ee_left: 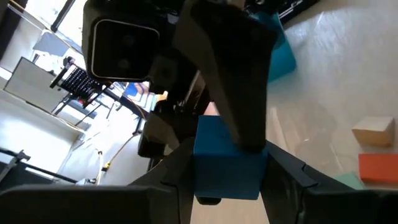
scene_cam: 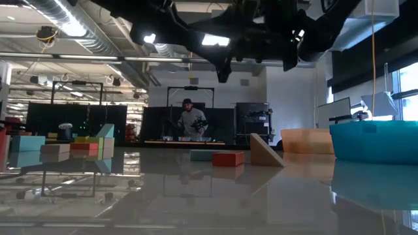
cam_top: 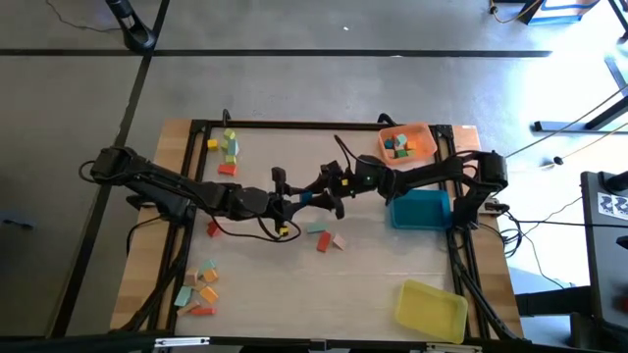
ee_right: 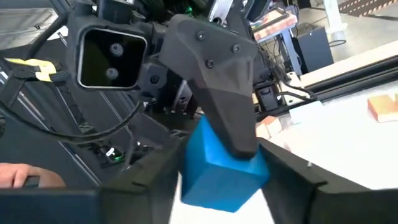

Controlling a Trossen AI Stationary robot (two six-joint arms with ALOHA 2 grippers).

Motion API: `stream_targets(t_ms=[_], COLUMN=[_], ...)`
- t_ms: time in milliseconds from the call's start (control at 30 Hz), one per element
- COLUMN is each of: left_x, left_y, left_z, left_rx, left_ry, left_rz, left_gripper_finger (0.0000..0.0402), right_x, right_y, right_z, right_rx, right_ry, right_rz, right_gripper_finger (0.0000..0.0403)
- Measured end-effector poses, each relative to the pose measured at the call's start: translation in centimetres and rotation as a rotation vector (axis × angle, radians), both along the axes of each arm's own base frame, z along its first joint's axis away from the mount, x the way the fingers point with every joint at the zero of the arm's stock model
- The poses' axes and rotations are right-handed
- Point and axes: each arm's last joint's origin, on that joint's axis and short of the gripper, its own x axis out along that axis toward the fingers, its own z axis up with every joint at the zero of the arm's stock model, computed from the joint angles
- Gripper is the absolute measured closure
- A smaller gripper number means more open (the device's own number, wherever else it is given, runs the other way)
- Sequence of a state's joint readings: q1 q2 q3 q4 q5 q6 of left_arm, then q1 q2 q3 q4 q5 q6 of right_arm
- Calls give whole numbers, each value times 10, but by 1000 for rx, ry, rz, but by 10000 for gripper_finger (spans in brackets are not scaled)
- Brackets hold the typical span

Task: Sort blocks by size
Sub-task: Put the blue cube block into the orange bin

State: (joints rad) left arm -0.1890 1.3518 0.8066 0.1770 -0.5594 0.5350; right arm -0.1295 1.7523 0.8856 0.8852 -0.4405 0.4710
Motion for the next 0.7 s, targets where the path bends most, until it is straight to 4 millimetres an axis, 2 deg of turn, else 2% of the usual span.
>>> stream_targets(t_ms=[100, 467, 700], left_x=[0, -4, -21], left_y=[0, -7, -17], left_z=[-1, 2, 11], left_rx=[26, 41, 109], left_ry=[19, 16, 43], left_rz=[-8, -30, 58], left_gripper_finger=[268, 196, 188], right_x=[0, 0, -5], right_y=[0, 0, -1], right_z=[-1, -1, 8], right_rx=[10, -49, -78], right_ry=[11, -1, -7], right_rz=[-1, 4, 0], right_gripper_finger=[259, 270, 271])
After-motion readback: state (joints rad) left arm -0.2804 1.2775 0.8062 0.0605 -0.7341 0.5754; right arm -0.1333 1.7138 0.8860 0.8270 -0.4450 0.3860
